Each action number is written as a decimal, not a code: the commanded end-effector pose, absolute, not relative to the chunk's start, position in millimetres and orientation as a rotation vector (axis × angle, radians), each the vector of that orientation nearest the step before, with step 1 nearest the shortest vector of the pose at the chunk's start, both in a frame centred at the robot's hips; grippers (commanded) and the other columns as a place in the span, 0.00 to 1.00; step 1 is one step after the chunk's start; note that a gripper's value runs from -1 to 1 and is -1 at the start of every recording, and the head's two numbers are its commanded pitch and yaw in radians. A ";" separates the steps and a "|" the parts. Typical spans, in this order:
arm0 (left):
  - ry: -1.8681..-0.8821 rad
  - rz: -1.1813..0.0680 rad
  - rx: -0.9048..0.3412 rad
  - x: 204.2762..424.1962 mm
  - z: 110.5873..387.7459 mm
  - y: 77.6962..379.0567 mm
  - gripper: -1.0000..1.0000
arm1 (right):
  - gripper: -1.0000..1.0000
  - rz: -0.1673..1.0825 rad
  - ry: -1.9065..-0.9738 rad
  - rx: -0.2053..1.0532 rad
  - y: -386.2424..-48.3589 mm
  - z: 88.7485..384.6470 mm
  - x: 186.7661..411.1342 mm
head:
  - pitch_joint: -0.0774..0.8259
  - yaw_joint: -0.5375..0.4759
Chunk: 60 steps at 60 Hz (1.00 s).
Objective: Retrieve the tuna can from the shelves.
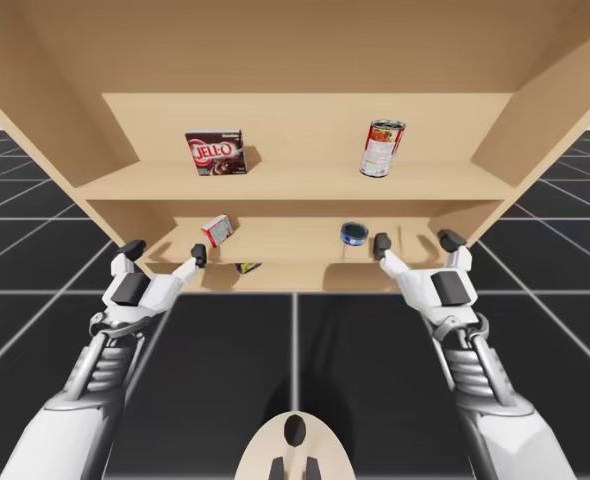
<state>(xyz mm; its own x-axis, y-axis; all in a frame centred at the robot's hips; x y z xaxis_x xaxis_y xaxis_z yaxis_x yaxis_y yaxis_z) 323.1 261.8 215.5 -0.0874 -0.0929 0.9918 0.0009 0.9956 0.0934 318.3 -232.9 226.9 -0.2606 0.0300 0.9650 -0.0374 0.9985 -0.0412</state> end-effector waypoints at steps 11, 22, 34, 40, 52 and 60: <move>-1.647 -0.068 0.087 323.9 215.4 264.0 0.00 | 0.00 0.044 -1.816 0.015 -227.3 226.0 317.3 | 0.16 0.52; -1.673 -0.058 0.076 322.4 218.7 264.5 0.00 | 0.00 0.024 -1.828 -0.010 -228.4 225.4 318.6 | 0.29 0.52; -1.731 -0.045 0.058 319.6 222.6 264.9 0.00 | 0.00 0.036 -1.820 -0.006 -226.1 222.0 320.2 | 0.40 0.45; -1.745 -0.037 0.053 318.5 224.1 266.2 0.00 | 0.00 0.044 -1.818 -0.008 -225.1 220.8 320.7 | 0.44 0.39; -1.758 -0.026 0.045 316.6 226.7 267.9 0.00 | 0.00 0.054 -1.818 -0.008 -222.9 219.8 321.1 | 0.53 0.34; -1.760 -0.028 0.046 316.5 227.1 267.7 0.00 | 0.00 0.057 -1.823 0.005 -218.7 220.5 319.7 | 0.54 0.31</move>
